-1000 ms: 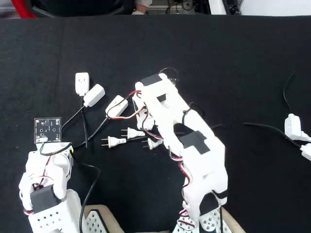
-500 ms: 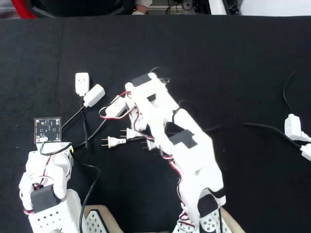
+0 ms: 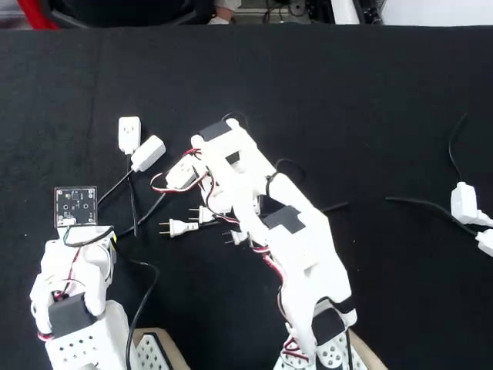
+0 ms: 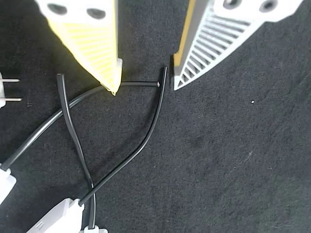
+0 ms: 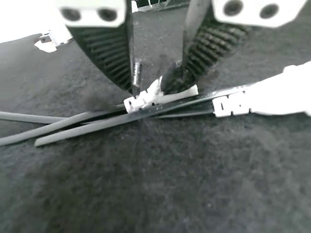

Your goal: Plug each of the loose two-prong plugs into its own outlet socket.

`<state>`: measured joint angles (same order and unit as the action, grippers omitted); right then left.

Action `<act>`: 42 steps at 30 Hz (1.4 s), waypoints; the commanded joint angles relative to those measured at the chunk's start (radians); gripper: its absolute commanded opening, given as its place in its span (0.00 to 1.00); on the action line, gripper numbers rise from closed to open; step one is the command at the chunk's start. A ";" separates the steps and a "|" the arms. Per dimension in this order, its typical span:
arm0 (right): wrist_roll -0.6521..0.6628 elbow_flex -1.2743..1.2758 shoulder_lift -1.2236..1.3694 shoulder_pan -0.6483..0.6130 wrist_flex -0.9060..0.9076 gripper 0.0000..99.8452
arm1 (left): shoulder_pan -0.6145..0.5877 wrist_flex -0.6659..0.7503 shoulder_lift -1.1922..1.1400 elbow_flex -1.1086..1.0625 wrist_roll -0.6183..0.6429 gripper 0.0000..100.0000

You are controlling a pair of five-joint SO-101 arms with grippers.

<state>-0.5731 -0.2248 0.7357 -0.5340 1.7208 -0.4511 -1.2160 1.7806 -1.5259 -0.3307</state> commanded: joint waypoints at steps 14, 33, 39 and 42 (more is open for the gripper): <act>0.046 0.361 -0.529 0.063 -0.098 0.11 | -0.004 0.015 -0.002 0.012 -0.008 0.18; -0.186 0.404 -0.337 -0.075 -0.287 0.27 | -0.002 0.018 -0.002 0.010 -0.008 0.18; -0.184 0.383 -0.305 -0.071 -0.285 0.03 | -0.002 0.018 -0.002 0.010 -0.008 0.18; -0.173 0.369 -0.305 -0.072 -0.239 0.05 | -0.002 0.018 -0.002 0.010 -0.008 0.18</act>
<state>-0.7511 0.1926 0.4289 -0.5969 1.4538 -0.4511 -1.2160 1.7806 -1.5259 -0.3307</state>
